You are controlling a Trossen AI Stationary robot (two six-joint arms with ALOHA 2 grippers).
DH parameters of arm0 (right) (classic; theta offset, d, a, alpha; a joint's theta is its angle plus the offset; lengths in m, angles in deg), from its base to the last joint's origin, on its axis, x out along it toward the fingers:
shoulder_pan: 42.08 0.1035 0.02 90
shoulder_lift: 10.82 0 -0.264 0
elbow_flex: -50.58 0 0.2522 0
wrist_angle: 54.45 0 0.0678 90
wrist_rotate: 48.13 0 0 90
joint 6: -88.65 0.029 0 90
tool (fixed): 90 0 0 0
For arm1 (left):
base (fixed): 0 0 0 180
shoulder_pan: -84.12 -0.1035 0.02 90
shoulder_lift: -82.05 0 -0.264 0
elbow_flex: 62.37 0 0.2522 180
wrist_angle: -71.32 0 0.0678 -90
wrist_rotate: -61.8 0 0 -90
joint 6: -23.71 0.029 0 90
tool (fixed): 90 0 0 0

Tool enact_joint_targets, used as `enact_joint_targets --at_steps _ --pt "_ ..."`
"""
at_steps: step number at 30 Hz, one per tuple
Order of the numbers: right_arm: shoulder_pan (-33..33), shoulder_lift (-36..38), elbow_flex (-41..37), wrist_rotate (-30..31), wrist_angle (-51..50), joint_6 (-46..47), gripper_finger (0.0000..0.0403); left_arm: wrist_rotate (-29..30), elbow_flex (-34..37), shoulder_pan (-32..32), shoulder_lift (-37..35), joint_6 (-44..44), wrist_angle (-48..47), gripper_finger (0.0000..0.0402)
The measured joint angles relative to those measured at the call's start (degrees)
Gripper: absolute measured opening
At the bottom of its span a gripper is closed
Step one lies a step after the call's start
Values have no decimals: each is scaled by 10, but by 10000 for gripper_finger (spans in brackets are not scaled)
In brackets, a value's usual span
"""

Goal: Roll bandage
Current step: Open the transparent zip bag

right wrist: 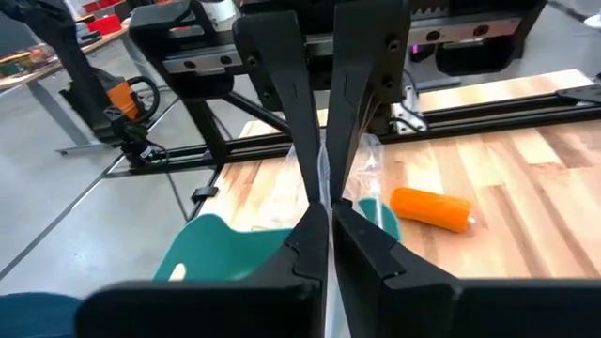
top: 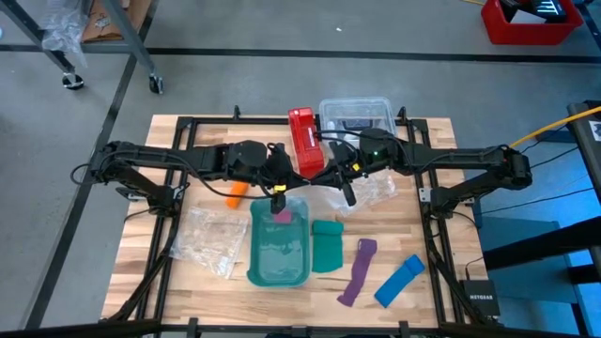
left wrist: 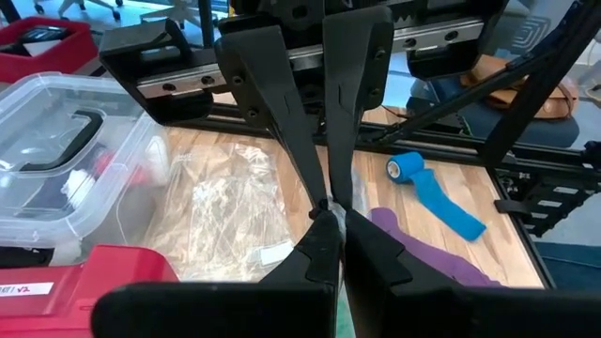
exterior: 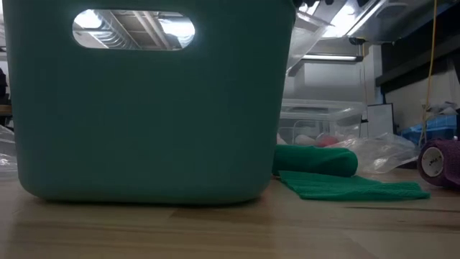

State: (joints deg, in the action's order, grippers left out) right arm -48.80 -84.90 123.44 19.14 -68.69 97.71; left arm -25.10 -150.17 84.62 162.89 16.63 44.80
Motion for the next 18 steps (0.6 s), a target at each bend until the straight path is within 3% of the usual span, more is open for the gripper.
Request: enact_joint_targets --at_steps 18 --pt "0 0 -1 -46 -73 38 21 1 0 -1 -11 0 3 0"
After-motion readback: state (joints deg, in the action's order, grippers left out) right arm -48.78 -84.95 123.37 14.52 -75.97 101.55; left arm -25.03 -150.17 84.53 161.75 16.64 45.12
